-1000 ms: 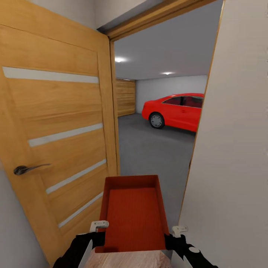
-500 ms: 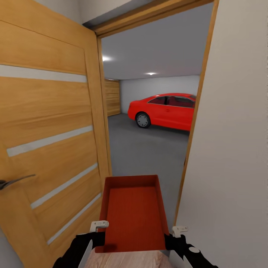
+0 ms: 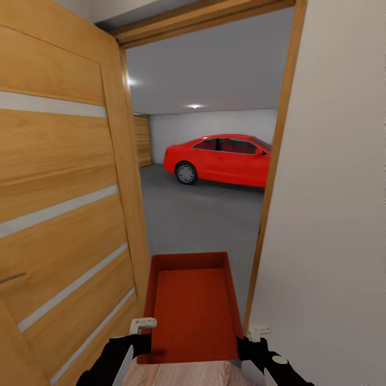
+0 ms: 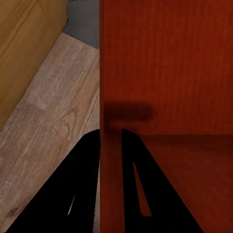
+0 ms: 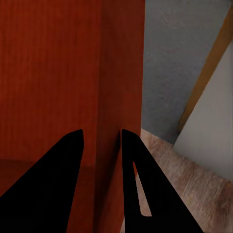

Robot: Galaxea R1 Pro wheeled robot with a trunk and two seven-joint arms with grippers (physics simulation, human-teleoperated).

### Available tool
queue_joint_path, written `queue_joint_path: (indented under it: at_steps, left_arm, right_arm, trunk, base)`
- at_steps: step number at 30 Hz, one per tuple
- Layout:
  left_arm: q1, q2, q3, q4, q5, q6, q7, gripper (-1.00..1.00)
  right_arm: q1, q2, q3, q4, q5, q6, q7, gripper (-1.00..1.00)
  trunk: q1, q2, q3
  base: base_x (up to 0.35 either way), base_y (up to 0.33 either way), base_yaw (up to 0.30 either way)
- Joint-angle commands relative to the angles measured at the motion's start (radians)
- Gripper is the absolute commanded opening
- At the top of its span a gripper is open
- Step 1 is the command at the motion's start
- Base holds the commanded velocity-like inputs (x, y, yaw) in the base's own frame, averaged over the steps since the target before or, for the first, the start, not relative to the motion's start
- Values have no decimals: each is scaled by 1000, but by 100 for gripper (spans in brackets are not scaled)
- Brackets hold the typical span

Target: Move the two storage containers from the living room to the garage. In the garage, place one container on the floor and stack the other container on top of it (either order is fine).

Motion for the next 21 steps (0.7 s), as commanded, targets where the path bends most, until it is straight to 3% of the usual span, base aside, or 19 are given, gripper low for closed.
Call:
queue_joint_path:
  at_steps: [1, 21]
  left_arm:
    - [-1, 11, 7, -44, 1, 5, -5, -100]
    - [-1, 11, 7, -44, 1, 5, -5, -100]
  right_arm:
    - [-1, -2, 9, 3, -7, -4, 57, -100]
    - [-1, -2, 9, 3, -7, -4, 57, -100]
  trunk:
    - [1, -2, -2]
    - [1, -2, -2]
  base:
    - [90, 262, -271]
    - [90, 262, -271]
